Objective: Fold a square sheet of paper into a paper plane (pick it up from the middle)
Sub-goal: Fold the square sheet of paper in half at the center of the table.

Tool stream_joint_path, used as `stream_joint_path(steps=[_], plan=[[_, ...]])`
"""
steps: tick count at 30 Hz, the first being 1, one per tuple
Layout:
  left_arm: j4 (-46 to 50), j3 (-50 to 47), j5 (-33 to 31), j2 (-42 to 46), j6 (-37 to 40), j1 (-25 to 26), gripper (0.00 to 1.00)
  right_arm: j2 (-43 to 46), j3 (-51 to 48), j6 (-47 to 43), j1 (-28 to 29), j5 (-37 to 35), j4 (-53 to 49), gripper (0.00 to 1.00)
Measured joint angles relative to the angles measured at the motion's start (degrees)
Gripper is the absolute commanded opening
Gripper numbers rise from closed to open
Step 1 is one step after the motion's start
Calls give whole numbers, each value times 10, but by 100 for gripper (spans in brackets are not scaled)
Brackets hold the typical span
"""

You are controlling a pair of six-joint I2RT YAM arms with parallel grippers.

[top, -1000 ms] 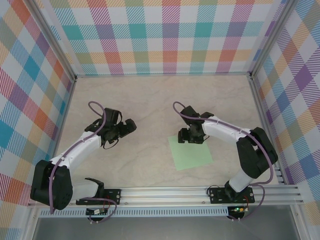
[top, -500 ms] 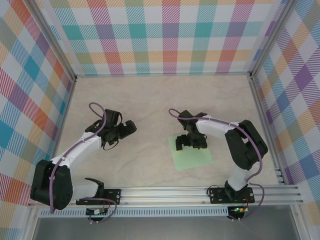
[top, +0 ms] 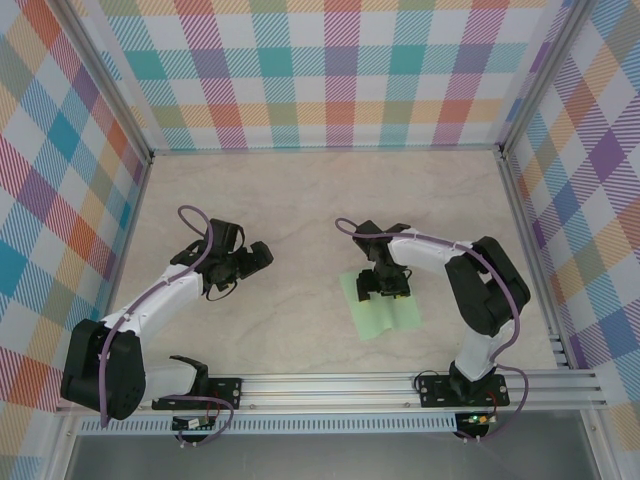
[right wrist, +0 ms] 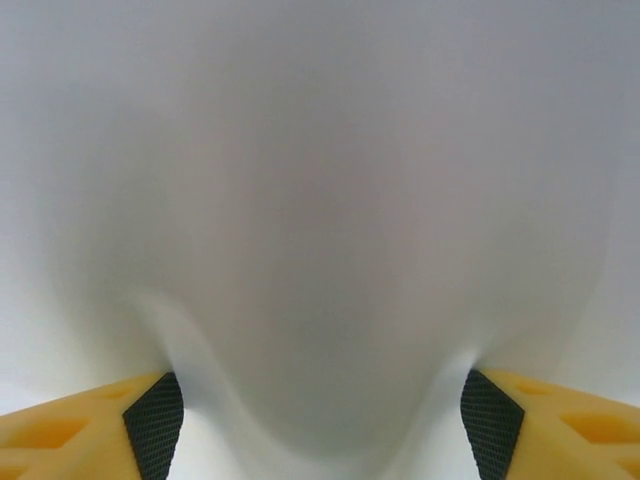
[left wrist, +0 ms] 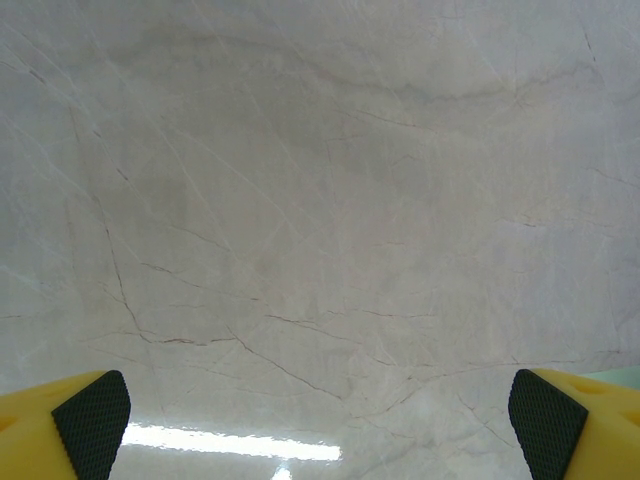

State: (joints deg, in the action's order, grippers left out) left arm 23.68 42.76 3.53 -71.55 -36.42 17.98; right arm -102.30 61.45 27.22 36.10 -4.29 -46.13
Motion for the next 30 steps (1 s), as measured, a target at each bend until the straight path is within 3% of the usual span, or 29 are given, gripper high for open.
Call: stream_joint_path(steps=[6,9,16,25,30], plan=[[0,-3,0,0,0,0,100,39,-35,10,-4,5,41,40],[0,-4,1,0,0,0,100,56,-40,17,-4,9,55,29],[-1,-4,6,0,7,0,100,97,-39,42,-5,28,74,24],[-64,-13,70,0,13,1,97,145,-39,140,-3,195,223,26],[-111,-22,106,-9,2,21,94,108,-34,174,-3,230,313,29]])
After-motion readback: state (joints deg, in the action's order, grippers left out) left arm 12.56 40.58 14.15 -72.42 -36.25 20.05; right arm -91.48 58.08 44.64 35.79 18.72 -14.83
